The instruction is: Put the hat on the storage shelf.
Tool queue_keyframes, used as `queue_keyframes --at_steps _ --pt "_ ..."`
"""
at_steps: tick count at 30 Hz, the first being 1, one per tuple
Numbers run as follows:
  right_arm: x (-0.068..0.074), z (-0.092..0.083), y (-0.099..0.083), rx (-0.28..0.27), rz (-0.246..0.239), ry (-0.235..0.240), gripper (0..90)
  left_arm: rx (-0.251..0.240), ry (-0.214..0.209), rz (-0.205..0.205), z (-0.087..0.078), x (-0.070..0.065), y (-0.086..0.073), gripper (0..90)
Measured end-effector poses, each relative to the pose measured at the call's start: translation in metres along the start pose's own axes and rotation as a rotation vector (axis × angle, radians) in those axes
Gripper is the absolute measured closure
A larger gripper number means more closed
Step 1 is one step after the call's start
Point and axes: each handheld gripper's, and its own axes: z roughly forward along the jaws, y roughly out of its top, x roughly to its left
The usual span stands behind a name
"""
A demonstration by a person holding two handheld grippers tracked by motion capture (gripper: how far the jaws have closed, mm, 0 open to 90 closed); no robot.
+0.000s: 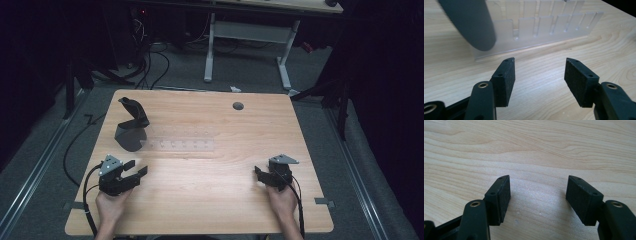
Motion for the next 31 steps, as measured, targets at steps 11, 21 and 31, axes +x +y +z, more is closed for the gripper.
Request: queue_keyframes --at_steps 11,21,31 --pt "0.0 0.0 0.0 0.0 0.0 0.0 36.7 0.089 -0.008 0.075 0.021 -0.016 -0.027 41.8" --pt "0.0 0.0 0.0 0.001 0.0 0.0 36.5 0.136 0.045 0.139 0.038 -0.013 -0.047 39.5" --pt "0.0 0.0 0.0 0.002 -0.001 0.0 36.4 0.17 0.065 0.176 0.043 -0.014 -0.056 34.4"
